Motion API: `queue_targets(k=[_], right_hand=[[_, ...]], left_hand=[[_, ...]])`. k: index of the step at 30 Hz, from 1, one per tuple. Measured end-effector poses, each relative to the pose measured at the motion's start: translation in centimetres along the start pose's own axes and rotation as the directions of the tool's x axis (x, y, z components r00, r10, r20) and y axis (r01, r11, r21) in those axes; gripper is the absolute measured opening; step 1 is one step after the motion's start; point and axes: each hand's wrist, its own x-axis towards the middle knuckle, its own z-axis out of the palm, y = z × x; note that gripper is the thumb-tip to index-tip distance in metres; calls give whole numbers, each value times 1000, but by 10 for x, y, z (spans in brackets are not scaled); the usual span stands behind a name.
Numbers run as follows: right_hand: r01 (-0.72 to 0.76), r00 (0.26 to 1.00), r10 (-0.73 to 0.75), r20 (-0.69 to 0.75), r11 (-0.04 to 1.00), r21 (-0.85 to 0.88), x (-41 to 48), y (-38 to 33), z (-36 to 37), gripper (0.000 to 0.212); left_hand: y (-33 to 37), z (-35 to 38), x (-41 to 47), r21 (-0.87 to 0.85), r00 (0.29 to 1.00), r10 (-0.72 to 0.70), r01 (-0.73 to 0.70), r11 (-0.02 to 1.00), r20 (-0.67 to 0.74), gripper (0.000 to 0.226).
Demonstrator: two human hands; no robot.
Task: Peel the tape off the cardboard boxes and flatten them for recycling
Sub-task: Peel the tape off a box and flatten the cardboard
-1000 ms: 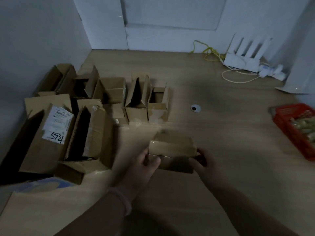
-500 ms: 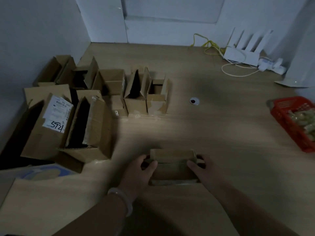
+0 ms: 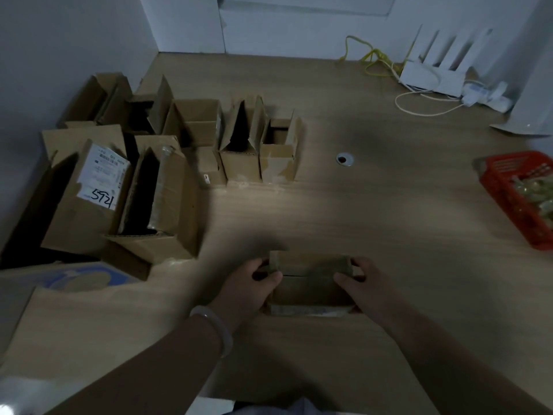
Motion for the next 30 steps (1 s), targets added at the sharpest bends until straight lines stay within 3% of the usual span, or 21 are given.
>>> queue_targets(k=[7,16,21,25,27,30], right_hand=[[43,999,-43,-10,999,-12,2,0,3,34],[105,989,-113,-94,991,-80,20,-12,11,42],[59,997,-65,-46,991,-121,21,-16,13,45],[4,1000,-4,2,995,-99,15,-5,13,49],[17,1000,-14,21,985,-173,13,-3,12,58],[203,975,-224,4,876,-437,9,-5,13,70]], left_hand=[[-2,3,0,-26,998,-12,14,1000,59,30],[8,7,21,77,999,-48,49,996,-7,44],[4,5,30,133,995,-55,43,990,83,36],[-9,9,17,59,992,-53,47,997,113,33],[-13,10,13,110,995,-41,31,993,93,32],[-16,10,11,194,998,-28,17,981,54,37]])
